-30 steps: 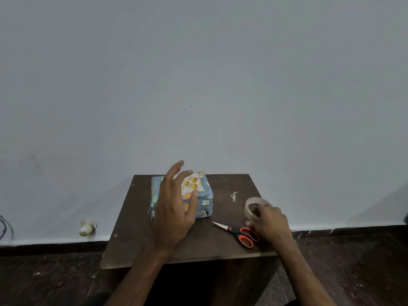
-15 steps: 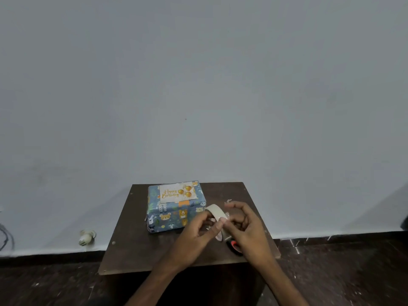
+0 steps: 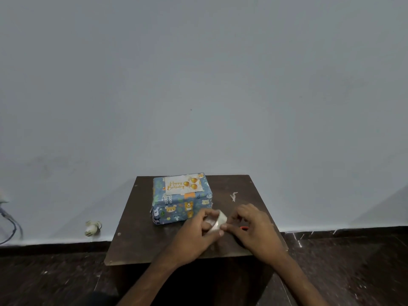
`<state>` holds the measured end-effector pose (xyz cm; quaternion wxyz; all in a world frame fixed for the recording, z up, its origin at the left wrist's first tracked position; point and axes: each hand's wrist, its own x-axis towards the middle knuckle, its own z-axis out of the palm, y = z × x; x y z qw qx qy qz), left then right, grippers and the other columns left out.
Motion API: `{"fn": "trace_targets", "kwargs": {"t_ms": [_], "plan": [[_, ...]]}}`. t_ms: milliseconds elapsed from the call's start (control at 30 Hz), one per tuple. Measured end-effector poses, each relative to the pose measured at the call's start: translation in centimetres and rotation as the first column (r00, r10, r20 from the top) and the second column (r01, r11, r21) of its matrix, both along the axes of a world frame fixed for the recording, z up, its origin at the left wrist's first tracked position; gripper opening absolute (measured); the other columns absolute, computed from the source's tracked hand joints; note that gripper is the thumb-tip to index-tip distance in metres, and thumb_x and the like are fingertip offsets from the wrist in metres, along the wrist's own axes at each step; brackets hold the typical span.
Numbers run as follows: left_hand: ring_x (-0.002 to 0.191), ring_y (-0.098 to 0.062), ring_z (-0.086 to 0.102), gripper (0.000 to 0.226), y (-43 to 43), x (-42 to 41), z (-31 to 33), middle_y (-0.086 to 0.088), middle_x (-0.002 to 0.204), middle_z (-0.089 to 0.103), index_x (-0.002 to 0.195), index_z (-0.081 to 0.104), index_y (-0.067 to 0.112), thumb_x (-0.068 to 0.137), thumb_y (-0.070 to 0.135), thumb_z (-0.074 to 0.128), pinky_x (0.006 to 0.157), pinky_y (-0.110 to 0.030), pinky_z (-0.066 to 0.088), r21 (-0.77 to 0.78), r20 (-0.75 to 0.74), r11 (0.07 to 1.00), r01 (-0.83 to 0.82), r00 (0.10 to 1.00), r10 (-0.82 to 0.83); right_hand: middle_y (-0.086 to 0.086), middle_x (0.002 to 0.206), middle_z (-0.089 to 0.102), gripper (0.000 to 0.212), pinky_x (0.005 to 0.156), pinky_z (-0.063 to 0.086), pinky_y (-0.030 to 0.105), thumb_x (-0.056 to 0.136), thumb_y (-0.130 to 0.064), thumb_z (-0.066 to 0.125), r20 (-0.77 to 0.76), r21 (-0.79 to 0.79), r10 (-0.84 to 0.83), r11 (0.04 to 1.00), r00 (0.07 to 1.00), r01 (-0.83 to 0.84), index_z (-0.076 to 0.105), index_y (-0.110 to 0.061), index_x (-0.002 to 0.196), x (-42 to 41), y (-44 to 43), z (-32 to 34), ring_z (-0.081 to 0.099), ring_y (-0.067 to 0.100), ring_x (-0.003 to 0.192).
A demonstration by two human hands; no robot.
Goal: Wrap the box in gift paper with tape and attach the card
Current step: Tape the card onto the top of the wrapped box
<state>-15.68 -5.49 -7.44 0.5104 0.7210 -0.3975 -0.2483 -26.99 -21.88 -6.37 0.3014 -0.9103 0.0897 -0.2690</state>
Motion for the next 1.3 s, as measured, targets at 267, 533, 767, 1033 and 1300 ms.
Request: {"fn": "trace_targets", "kwargs": {"t_ms": [267,533,767,1033,1300], "plan": [[0.065,-0.004,0.071,0.049,1.0,0.7,0.5,0.004,0.072,0.076,0.133,0.051,0.043,0.086,0.034,0.062,0.082,-0.038,0.059,0.191,0.161,0.98,0.053,0.983,-0.084,0.002,0.06,0.065,0.013,0.045,0.039,0.01,0.085,0.002,0.071,-0.042,0.758,0.309,0.629,0.95,-0.171,0.059,0.002,0.085,0.9,0.0,0.5,0.052,-0.001,0.043],[0.065,0.005,0.061,0.043,0.0,0.5,0.8,0.011,0.07,0.073,0.124,0.053,0.045,0.083,0.045,0.041,0.077,-0.031,0.05,0.258,0.223,0.965,0.053,0.968,-0.113,0.011,0.064,0.065,0.019,0.061,0.05,0.023,0.084,0.001,0.072,0.031,0.729,0.201,0.665,0.979,-0.159,0.055,0.0,0.092,1.9,-0.7,-0.9,0.058,0.016,0.057],[0.053,-0.002,0.058,0.024,-0.5,0.1,-0.2,0.008,0.059,0.064,0.104,0.055,0.038,0.102,0.055,0.039,0.065,-0.029,0.046,0.233,0.294,0.973,-0.002,0.953,-0.068,0.008,0.077,0.066,0.023,0.073,0.053,0.042,0.089,-0.009,0.069,-0.027,0.407,0.124,0.908,0.992,-0.103,0.051,-0.021,0.097,2.1,-0.8,-1.3,0.065,0.025,0.073],[0.052,-0.004,0.056,0.025,-0.9,-0.1,-0.5,0.007,0.056,0.061,0.09,0.06,0.032,0.1,0.051,0.046,0.062,-0.029,0.044,0.171,0.235,0.983,-0.072,0.971,0.031,-0.006,0.063,0.057,0.015,0.061,0.044,0.018,0.091,0.002,0.064,-0.018,0.5,0.108,0.862,0.994,-0.085,0.052,-0.002,0.097,2.4,-1.3,-1.1,0.052,0.008,0.058],[0.042,-0.003,0.051,0.025,-1.5,0.5,-0.7,0.004,0.054,0.062,0.081,0.064,0.025,0.099,0.04,0.055,0.055,-0.029,0.042,0.064,0.142,0.977,-0.205,0.971,0.194,0.008,0.082,0.072,0.047,0.066,0.049,0.022,0.097,-0.041,0.053,-0.059,0.766,0.159,0.64,0.986,-0.058,0.07,0.003,0.098,2.7,-0.2,-1.3,0.06,0.012,0.071]]}}
